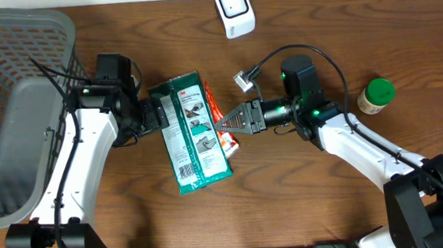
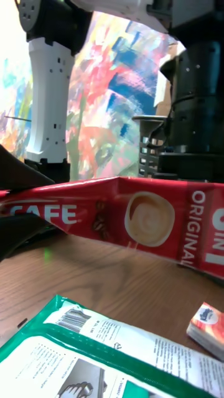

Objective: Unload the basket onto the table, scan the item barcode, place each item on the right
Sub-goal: 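Lift the Nescafe stick and hold it up near the scanner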

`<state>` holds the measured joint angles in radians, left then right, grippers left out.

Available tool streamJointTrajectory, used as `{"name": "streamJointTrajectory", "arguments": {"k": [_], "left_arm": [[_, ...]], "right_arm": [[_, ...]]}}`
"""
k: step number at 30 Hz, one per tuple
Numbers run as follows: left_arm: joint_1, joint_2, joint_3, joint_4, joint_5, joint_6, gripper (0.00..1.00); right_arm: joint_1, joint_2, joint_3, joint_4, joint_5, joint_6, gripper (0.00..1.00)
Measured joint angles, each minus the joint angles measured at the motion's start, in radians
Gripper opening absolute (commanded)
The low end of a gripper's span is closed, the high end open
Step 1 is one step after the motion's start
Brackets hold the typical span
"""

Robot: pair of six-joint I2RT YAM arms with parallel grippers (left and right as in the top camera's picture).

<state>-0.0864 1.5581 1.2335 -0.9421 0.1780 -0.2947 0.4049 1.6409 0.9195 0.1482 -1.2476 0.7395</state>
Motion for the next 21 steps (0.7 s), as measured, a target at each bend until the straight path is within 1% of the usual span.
{"name": "streamJointTrajectory", "arguments": {"k": [1,2,7,11,18,19,20,21], "left_arm": [[0.000,0.000,0.000,0.000,0.000,0.000,0.86],[0.000,0.000,0.000,0.000,0.000,0.000,0.86],[0.000,0.000,0.000,0.000,0.000,0.000,0.86],[0.000,0.000,0.000,0.000,0.000,0.000,0.86],[0.000,0.000,0.000,0.004,0.000,0.000,0.86],[0.000,0.000,0.000,0.018,0.000,-0.009,0.94],[0.000,0.000,0.000,0.034,0.002,-0.023,0.94],[0.000,0.000,0.000,0.044,0.015,-0.041,0.91]], "right_arm": [[0.000,0.000,0.000,0.002,-0.007,-0.005,0.02],[0.000,0.000,0.000,0.002,-0.015,-0.010,0.01],[0.000,0.000,0.000,0.002,-0.023,-0.032,0.01],[0.000,0.000,0.000,0.004,-0.024,-0.082,0.01],[0.000,0.000,0.000,0.006,-0.059,-0.101,0.01],[0.000,0.000,0.000,0.008,-0.076,-0.101,0.01],[0.000,0.000,0.000,0.010,-0.084,-0.102,0.01],[0.000,0.000,0.000,0.013,-0.104,-0.102,0.01]]}}
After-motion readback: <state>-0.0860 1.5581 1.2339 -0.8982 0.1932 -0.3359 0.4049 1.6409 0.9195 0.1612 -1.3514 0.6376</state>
